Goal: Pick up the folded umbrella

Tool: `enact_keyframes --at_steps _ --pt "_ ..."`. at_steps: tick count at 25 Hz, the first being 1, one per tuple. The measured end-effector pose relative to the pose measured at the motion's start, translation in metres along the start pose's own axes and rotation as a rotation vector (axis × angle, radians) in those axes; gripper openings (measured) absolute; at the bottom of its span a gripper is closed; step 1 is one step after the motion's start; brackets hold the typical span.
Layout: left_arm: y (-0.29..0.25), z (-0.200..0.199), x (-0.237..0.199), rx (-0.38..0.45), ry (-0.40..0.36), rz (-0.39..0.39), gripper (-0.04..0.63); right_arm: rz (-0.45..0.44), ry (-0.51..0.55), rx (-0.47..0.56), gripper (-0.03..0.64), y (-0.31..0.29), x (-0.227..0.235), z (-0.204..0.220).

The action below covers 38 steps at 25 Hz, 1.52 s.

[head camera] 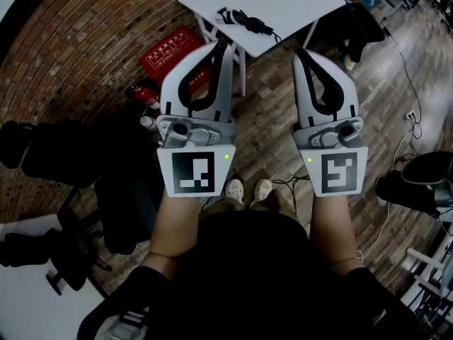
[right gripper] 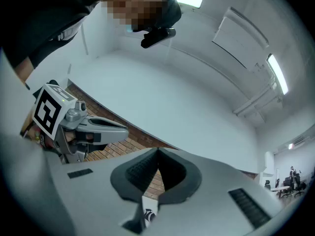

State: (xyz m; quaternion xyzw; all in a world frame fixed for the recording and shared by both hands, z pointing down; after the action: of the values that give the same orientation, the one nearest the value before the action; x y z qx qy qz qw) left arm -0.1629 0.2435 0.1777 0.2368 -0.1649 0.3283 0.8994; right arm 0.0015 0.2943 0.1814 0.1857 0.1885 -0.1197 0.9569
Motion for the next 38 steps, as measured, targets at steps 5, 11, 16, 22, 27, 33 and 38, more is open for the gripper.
enact_keyframes --at_steps 5,11,16,22,27,33,38 --pt "-0.004 0.000 0.001 0.002 -0.005 -0.001 0.011 -0.005 0.002 0.004 0.028 -0.002 0.003 0.001" --pt "-0.007 0.001 0.000 0.002 -0.002 -0.005 0.011 -0.008 0.002 0.005 0.028 -0.006 0.005 0.003" --pt "-0.009 0.002 0.000 0.004 -0.005 -0.001 0.011 -0.007 0.001 -0.004 0.028 -0.006 0.007 0.006" --pt "-0.011 0.004 -0.002 -0.002 0.003 -0.001 0.011 -0.012 -0.012 -0.001 0.028 -0.008 0.007 0.008" --pt "-0.009 0.007 -0.008 -0.009 0.007 -0.008 0.011 -0.021 -0.006 0.002 0.028 -0.012 0.002 0.006" --pt "-0.007 0.009 -0.017 0.000 0.001 -0.005 0.011 -0.023 0.005 0.002 0.028 -0.021 -0.006 0.005" --pt "-0.002 0.011 -0.027 0.009 0.002 0.000 0.011 -0.016 0.009 0.001 0.028 -0.026 -0.015 0.002"
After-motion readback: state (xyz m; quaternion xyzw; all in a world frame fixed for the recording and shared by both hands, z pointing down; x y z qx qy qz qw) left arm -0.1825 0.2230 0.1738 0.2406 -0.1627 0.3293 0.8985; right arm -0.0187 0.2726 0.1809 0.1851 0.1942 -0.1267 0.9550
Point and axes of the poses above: the fingertips, and each gripper's own axes: y backward along the fingers, x to its right, z out of its underside, the point moved 8 cm from there along y, backward along the fingers, and after that the axes turned 4 degrees about -x, right-handed, at the moved point
